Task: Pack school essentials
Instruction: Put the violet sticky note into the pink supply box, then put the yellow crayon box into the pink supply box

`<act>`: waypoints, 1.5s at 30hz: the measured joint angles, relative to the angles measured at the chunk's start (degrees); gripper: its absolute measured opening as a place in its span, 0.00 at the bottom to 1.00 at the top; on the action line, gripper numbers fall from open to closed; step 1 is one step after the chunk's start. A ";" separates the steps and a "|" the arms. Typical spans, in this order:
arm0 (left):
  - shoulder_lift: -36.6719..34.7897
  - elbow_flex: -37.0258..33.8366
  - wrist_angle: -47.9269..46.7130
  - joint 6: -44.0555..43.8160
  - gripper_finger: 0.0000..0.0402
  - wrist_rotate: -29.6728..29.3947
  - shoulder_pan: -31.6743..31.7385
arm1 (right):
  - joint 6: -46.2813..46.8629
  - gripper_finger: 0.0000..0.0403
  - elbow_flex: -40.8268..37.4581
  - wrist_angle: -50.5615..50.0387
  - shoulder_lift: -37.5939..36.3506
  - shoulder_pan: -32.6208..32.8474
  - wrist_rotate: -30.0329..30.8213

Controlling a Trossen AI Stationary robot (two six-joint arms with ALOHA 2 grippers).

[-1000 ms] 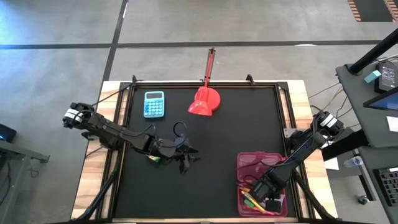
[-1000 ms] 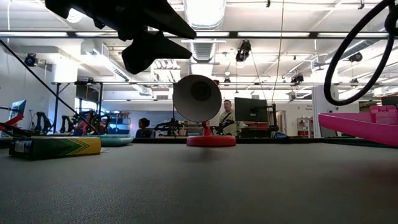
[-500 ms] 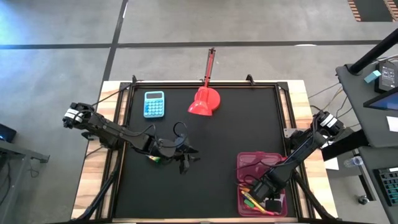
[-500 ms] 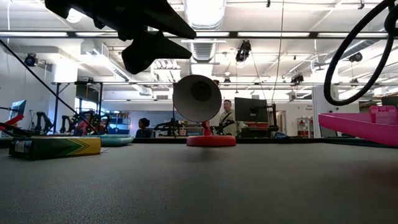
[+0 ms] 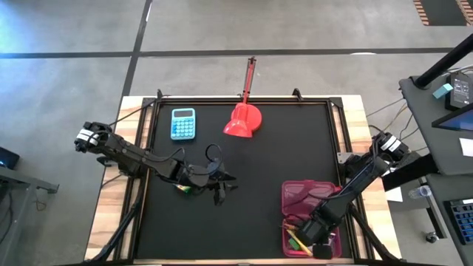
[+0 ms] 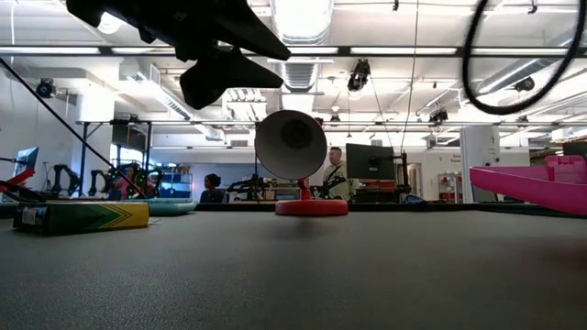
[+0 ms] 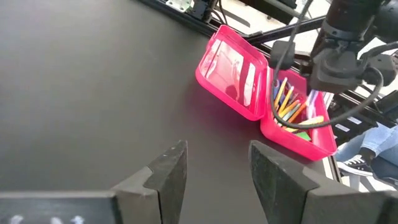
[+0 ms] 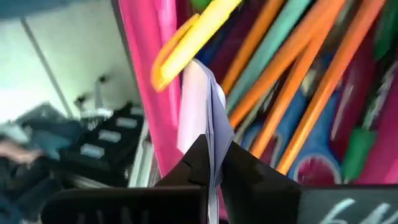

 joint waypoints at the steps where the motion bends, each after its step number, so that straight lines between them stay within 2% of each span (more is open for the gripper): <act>1: 0.00 0.00 0.00 0.00 0.39 0.00 0.00 | 1.05 0.04 0.03 -0.16 0.00 -0.02 0.89; 5: 0.00 0.00 0.02 -0.03 0.39 0.00 0.00 | 1.42 0.12 -0.10 -1.86 0.00 -0.04 1.23; 13: 0.00 -0.02 0.02 0.00 0.39 0.00 0.00 | 2.47 0.35 1.55 -16.12 0.00 -0.03 1.15; 17: 0.00 -0.02 -0.04 0.02 0.39 0.00 0.07 | 2.15 0.40 4.12 -17.10 -0.07 0.26 4.02; 22: 0.00 -0.02 -0.74 0.04 0.39 0.02 0.13 | 1.90 0.42 9.97 -21.84 -0.07 0.24 7.97; 24: 0.00 -0.04 -1.59 0.04 0.39 0.37 0.13 | 1.93 0.41 12.69 -23.61 -0.07 0.28 11.88; 27: 0.00 -0.09 -2.97 -0.02 0.39 2.64 0.13 | 3.38 0.39 16.54 -24.50 -0.07 0.70 22.97; 31: 0.00 -0.09 -3.12 -2.59 0.39 12.71 -0.02 | 7.86 0.37 20.61 -23.98 -0.09 1.33 39.79; 35: 0.00 -0.41 -3.74 -5.93 0.39 20.68 -1.17 | 11.56 0.35 22.57 -23.86 -0.09 1.75 51.31; 37: 0.00 -0.70 -7.16 -6.96 0.39 21.93 -2.15 | 13.93 0.34 22.81 -23.78 -0.09 1.79 56.25; 42: 0.00 -0.66 -19.80 -16.98 0.39 23.23 -4.46 | 22.29 0.34 22.83 -23.76 -0.09 1.46 65.00; 45: -0.02 -0.72 -23.36 -21.29 0.39 23.18 -5.61 | 30.08 0.34 22.83 -23.42 -0.09 1.28 71.65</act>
